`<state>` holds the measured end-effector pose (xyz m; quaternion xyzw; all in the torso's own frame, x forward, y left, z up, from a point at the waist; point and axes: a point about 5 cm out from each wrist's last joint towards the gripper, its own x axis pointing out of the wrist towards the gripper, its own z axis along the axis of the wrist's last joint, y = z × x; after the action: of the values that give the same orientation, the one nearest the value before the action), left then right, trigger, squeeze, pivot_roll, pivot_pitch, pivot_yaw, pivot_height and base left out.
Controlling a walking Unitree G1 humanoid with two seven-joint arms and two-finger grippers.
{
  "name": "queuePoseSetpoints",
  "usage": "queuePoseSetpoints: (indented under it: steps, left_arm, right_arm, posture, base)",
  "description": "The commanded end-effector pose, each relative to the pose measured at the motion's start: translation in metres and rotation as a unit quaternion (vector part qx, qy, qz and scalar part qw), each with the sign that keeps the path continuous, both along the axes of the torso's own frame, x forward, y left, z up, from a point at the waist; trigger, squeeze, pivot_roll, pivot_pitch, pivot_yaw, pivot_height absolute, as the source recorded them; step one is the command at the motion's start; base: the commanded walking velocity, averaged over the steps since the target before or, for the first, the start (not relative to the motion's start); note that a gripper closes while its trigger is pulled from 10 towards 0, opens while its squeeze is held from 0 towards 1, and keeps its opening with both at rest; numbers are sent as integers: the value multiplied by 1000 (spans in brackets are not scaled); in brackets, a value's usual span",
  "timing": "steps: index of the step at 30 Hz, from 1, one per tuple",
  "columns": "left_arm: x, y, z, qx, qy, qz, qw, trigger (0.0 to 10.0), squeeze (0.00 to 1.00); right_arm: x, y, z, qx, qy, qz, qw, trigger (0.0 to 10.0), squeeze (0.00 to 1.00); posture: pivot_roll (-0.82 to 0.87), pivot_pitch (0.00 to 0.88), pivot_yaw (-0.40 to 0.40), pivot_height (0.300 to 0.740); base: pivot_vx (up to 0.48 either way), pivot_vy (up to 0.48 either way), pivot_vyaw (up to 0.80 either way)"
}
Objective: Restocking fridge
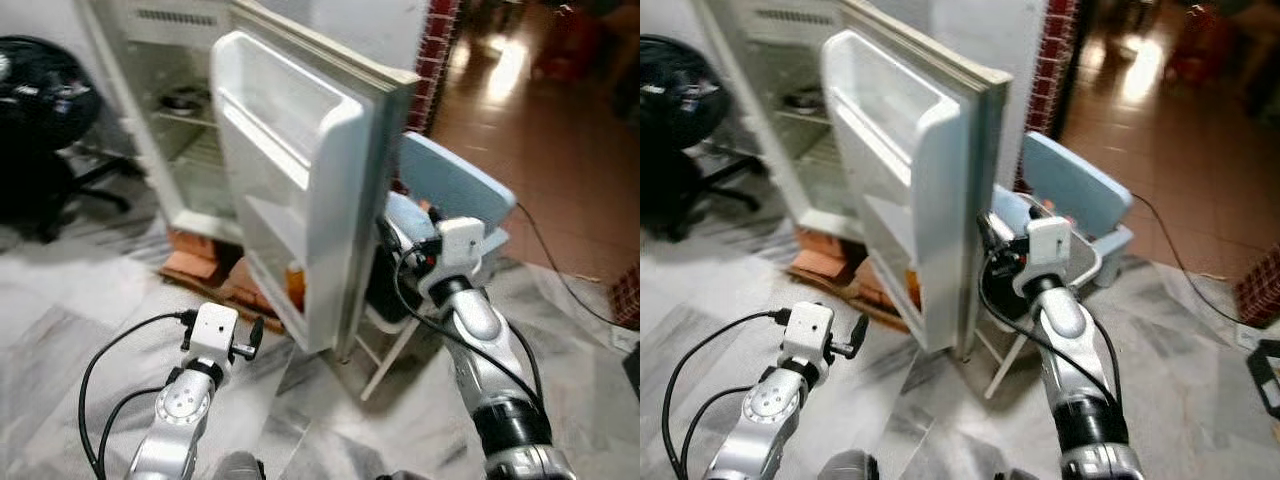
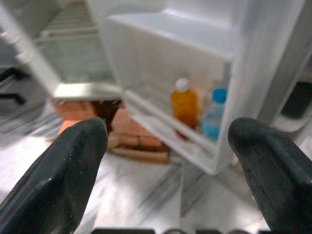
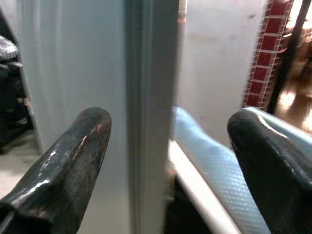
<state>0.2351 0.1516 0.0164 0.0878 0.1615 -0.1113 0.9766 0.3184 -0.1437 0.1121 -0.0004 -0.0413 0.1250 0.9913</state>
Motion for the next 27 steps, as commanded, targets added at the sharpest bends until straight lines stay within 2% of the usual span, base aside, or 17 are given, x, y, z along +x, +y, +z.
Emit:
queuePoseSetpoints:
  steps: [1, 5, 7, 8, 9, 10, 12, 17, 24, 26, 27]
  left_arm:
    - [-2, -6, -5, 9, 19, -24, 999, 10000, 0]
    - [-5, -8, -9, 17, 33, -34, 999, 10000, 0]
    - [-4, -13, -12, 29, 43, -53, 997, 10000, 0]
    - [-4, -13, -12, 29, 43, -53, 997, 10000, 0]
    - [-3, -14, -12, 30, 44, -55, 997, 10000, 0]
    - [-3, -14, -12, 30, 44, -55, 997, 10000, 0]
    - [-1, -13, -12, 34, 45, -53, 997, 10000, 0]
    - [0, -9, -11, 39, 38, -42, 998, 10000, 0]
    - [9, 4, 1, 31, -6, 18, 999, 10000, 0]
    - [16, 20, 17, 25, -52, 68, 996, 10000, 0]
    - [16, 20, 17, 25, -52, 68, 996, 10000, 0]
  right_arm:
    - [8, -3, 6, -5, -4, -13, 1000, 10000, 0]
    - [16, 3, 11, -7, -3, -13, 1000, 10000, 0]
    - [37, 29, 36, 13, -23, 14, 1000, 10000, 0]
    - [37, 29, 36, 13, -23, 14, 1000, 10000, 0]
    - [45, 39, 45, 20, -23, 18, 999, 10000, 0]
    - [45, 39, 45, 20, -23, 18, 999, 10000, 0]
    - [52, 49, 49, 9, -13, 13, 1000, 10000, 0]
    - [53, 59, 45, 10, 5, 33, 999, 10000, 0]
    - [51, 59, 35, 5, 18, 36, 999, 10000, 0]
    - [43, 42, 21, 1, 24, 14, 1000, 10000, 0]
    - [43, 42, 21, 1, 24, 14, 1000, 10000, 0]
  posture:
    - [-2, 0, -5, 740]
    - [-7, 0, -2, 740]
    - [-4, 0, -2, 740]
    - [-4, 0, -2, 740]
    - [-1, 0, -4, 740]
    - [-1, 0, -4, 740]
    - [2, 0, -7, 740]
    - [11, 0, -16, 740]
    - [19, 0, -26, 740]
    - [21, 0, -27, 740]
    - [21, 0, -27, 740]
  base:
    - [0, 0, 0]
    - [0, 0, 0]
    - [0, 0, 0]
    - [0, 0, 0]
    - [0, 0, 0]
    - [0, 0, 0]
    - [0, 0, 0]
    - [0, 0, 0]
    - [0, 0, 0]
    - [0, 0, 0]
    - [0, 0, 0]
